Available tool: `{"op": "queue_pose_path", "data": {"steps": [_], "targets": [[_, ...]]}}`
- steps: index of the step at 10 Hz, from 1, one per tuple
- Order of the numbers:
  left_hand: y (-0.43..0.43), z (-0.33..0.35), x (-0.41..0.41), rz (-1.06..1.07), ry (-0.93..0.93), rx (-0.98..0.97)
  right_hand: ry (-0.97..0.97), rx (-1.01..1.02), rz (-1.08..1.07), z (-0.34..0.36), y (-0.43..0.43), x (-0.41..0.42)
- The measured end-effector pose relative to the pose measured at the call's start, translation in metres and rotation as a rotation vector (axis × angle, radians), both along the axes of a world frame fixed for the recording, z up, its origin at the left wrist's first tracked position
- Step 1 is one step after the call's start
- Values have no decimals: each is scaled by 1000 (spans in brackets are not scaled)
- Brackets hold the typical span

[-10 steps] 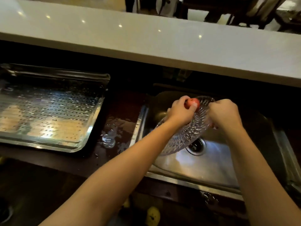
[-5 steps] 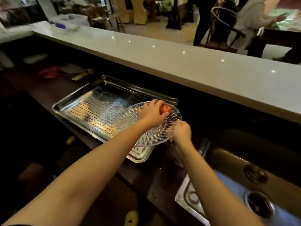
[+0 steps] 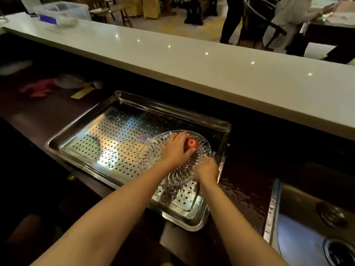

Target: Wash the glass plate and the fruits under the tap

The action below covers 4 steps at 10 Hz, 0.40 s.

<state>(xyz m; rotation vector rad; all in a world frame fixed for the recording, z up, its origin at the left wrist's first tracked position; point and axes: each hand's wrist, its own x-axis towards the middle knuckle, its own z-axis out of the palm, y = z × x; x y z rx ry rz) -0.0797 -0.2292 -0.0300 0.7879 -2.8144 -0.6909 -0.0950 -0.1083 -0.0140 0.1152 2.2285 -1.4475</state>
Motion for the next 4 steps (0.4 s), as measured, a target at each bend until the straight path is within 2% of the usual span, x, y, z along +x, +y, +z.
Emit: {"op": "queue_pose_path", "data": {"steps": [1, 2, 3, 4], "targets": [[-2, -10, 0, -45, -11, -62, -192, 72, 171, 5, 0, -8], [-2, -15, 1, -85, -48, -67, -322, 213, 253, 12, -6, -15], [1, -13, 1, -114, -111, -80, -274, 386, 378, 28, -10, -21], [-4, -1, -2, -199, -310, -100, -176, 457, 503, 53, -8, -28]]}}
